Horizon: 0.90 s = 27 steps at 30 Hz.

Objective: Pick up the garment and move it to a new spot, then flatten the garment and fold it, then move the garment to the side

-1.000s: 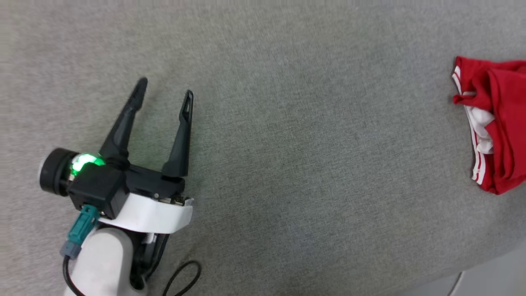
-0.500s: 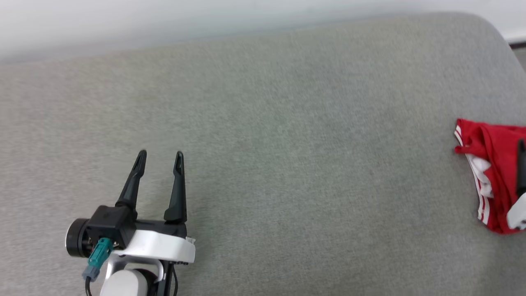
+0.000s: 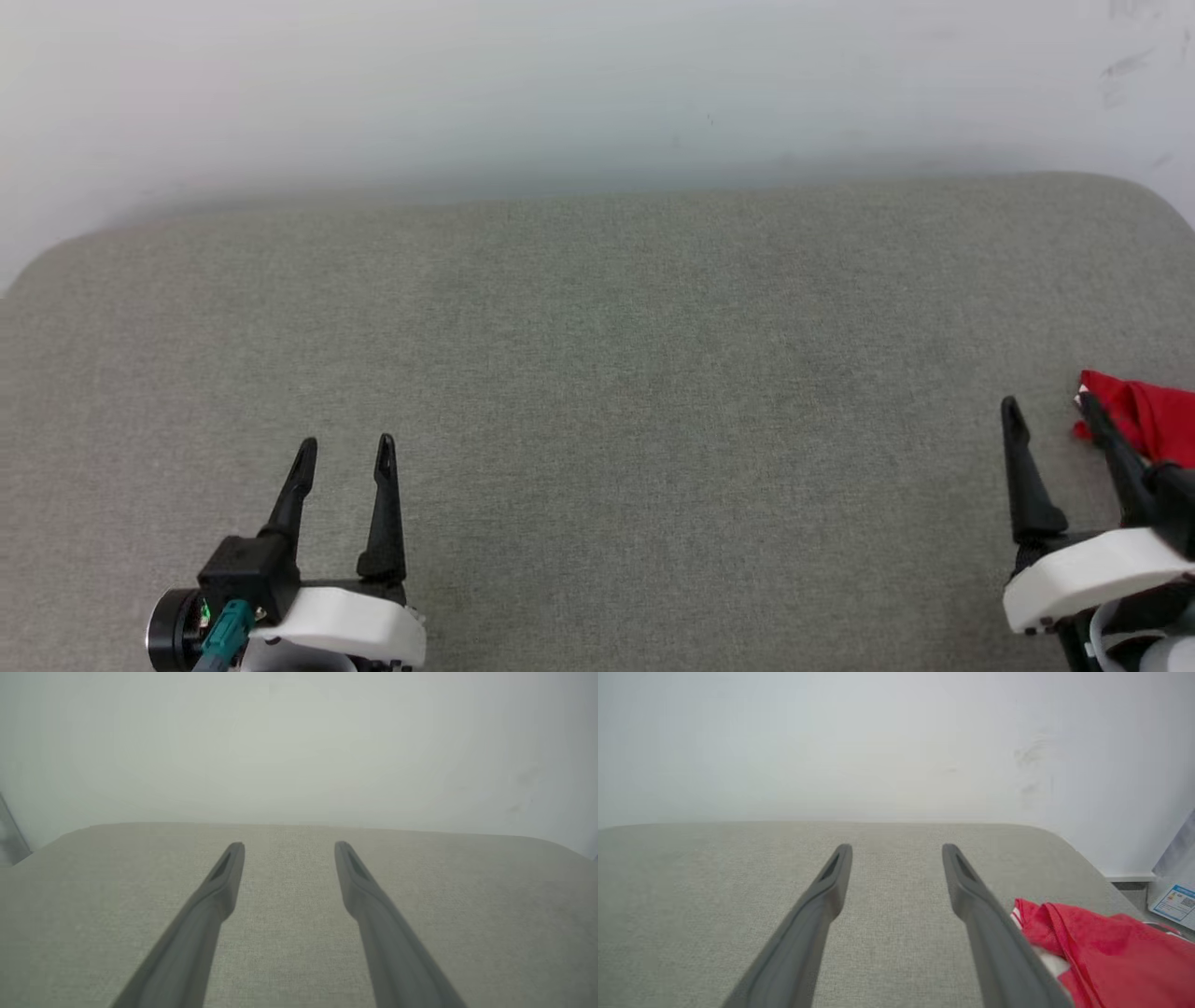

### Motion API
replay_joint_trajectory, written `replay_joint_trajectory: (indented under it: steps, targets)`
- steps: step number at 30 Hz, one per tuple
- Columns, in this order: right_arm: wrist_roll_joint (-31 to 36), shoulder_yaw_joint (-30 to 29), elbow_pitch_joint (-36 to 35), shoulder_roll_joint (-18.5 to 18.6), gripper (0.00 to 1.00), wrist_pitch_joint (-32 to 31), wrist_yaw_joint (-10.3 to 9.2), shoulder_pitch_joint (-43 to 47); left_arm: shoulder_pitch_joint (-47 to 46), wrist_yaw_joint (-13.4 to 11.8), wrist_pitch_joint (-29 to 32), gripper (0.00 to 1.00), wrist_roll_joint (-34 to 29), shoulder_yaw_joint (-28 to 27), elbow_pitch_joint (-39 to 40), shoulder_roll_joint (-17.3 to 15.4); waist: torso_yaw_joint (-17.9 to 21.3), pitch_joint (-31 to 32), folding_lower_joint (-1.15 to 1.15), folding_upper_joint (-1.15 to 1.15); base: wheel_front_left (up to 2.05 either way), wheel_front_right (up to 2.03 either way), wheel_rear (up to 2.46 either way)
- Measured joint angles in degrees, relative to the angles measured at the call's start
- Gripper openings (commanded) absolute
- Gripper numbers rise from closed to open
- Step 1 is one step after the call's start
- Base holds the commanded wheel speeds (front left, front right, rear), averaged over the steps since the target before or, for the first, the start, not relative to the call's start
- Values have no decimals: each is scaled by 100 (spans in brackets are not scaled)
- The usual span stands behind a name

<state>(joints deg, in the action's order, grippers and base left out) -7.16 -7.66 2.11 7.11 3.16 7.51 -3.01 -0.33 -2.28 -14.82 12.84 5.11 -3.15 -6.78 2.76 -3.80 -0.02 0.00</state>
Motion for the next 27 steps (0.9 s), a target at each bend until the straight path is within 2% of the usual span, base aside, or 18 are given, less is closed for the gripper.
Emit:
replay_joint_trajectory:
  steps: [11,27]
  targets:
    - [-56,246,-1167,-302,100,-427,0,1082,421,21,-8,100,-32,96,-196,-19,-142,537,0,0,0,0,0]
    - [11,368,-1378,-389,100,-554,0,1271,374,85,-9,100,-48,196,-386,-47,-160,619,1,0,0,0,0]
